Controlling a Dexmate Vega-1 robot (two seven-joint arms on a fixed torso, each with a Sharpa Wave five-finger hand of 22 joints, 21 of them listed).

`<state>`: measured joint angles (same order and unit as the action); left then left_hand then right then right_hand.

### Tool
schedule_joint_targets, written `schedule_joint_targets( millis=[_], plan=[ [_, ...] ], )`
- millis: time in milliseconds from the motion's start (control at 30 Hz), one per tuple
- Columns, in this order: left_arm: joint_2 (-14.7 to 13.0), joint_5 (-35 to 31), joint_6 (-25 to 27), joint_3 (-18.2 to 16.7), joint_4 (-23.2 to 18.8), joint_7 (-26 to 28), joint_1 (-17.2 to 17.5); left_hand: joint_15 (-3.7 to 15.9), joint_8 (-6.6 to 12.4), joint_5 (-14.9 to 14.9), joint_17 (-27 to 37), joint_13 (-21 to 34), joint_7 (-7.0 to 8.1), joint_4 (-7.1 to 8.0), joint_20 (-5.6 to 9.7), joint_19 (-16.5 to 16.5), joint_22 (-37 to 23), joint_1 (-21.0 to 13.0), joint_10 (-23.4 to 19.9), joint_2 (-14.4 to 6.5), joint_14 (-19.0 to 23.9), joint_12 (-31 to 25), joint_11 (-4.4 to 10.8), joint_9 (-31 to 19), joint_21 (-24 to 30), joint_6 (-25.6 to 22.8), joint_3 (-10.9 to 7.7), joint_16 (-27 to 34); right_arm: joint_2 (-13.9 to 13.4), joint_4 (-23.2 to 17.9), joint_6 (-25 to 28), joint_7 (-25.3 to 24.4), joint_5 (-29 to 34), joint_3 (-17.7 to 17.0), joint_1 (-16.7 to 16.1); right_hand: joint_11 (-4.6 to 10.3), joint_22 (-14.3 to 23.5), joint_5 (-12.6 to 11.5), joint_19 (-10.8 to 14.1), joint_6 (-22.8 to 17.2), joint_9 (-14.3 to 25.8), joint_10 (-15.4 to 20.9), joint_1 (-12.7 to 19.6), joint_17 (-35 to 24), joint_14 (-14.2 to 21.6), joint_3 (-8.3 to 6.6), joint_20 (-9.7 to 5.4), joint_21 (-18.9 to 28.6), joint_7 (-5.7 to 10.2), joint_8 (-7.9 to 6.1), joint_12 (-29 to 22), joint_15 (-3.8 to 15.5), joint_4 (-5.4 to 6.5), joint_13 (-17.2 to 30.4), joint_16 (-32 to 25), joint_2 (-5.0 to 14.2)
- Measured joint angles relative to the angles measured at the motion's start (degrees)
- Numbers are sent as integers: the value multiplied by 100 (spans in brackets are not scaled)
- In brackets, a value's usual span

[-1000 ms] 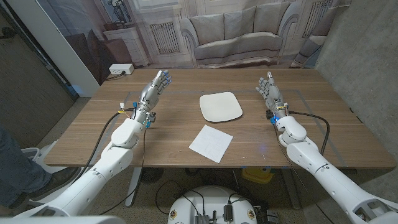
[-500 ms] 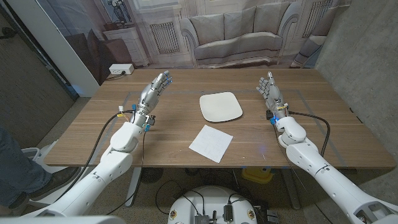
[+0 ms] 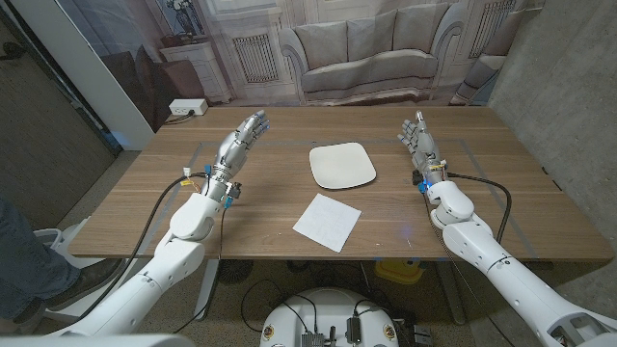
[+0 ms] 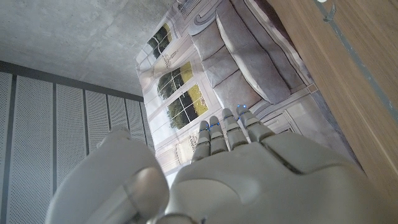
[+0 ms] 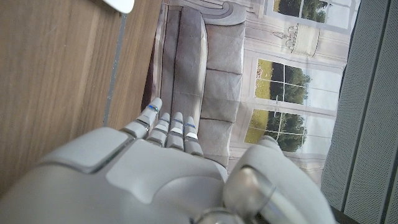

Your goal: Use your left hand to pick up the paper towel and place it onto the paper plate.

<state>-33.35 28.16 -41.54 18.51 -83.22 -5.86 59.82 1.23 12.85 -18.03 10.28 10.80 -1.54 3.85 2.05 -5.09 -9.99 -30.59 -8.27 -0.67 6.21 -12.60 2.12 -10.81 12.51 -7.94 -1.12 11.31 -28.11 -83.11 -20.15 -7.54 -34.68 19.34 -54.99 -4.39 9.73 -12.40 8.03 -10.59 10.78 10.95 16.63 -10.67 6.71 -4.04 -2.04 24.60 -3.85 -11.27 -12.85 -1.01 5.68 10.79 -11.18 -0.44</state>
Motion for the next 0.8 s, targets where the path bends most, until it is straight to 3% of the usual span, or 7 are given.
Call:
schedule_joint_targets(
  millis=[800],
  plan=[
    [-41,-497,-430,-83,-323,263,442,55,0,-22,-1,-1,51,-62,2,-145,0,-90,-166,30,150,-38,4,1,0,-195,33,44,14,-26,-51,-28,-19,-42,-61,0,29,0,0,3,0,-1,23,0,0,24,1,-45,-2,0,0,0,-24,0,0,23]
  ],
)
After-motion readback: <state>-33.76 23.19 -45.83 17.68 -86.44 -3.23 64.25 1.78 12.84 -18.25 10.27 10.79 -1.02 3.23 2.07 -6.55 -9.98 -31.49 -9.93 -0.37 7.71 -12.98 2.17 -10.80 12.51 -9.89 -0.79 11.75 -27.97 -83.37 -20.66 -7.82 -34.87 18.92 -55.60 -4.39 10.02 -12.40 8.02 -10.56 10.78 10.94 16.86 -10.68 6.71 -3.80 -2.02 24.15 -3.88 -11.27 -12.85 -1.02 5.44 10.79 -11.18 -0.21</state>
